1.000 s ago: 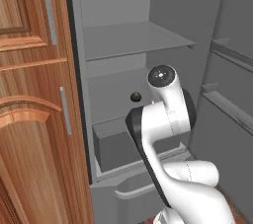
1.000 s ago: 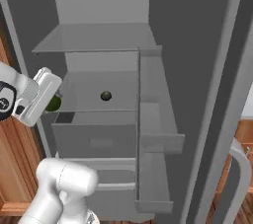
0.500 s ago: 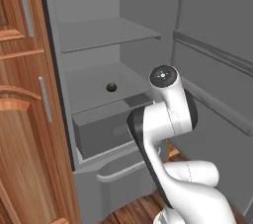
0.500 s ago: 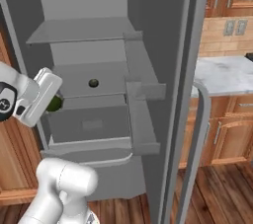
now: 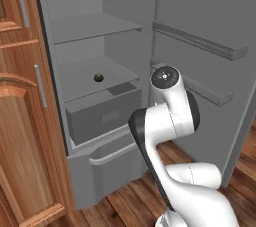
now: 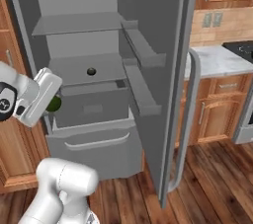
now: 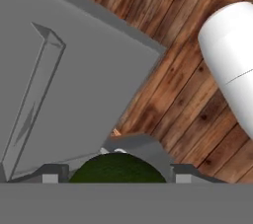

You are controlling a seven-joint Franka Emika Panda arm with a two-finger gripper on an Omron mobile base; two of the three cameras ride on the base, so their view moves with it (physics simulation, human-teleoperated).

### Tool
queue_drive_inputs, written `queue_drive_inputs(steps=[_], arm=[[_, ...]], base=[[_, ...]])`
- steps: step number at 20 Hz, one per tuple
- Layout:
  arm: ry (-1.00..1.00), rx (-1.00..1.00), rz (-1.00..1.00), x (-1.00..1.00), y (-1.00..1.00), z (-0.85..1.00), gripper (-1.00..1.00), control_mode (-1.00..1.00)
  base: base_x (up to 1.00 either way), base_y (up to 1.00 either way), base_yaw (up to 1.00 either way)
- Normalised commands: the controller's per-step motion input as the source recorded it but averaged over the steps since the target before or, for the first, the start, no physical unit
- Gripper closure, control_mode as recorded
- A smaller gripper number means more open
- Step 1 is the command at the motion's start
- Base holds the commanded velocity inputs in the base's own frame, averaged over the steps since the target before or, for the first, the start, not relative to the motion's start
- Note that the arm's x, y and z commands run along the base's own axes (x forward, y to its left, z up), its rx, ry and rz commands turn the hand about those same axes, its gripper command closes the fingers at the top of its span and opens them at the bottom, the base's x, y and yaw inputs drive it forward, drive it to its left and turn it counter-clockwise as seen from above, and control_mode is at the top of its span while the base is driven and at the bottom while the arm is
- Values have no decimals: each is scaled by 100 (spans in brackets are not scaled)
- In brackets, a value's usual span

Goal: Place the cold items (lime and squash) from the fridge in one tupperware on the dining counter. Place the warm items (hot dog and kebab skewer) in the stove area in another tupperware.

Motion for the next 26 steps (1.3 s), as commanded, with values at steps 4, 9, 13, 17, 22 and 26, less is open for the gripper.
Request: queue_drive_inputs(steps=[4, 9, 13, 17, 22, 26], arm=[[0, 0, 0, 0, 0, 0, 100, 100], [0, 0, 0, 0, 0, 0, 100, 100], [0, 0, 0, 0, 0, 0, 100, 100], [0, 0, 0, 0, 0, 0, 100, 100], [0, 0, 0, 0, 0, 0, 100, 100], [0, 0, 0, 0, 0, 0, 100, 100]], base=[[-69, 17, -24], [-69, 19, -24], [-64, 10, -27], [-62, 1, -28], [-55, 0, -31], [-56, 0, -33]])
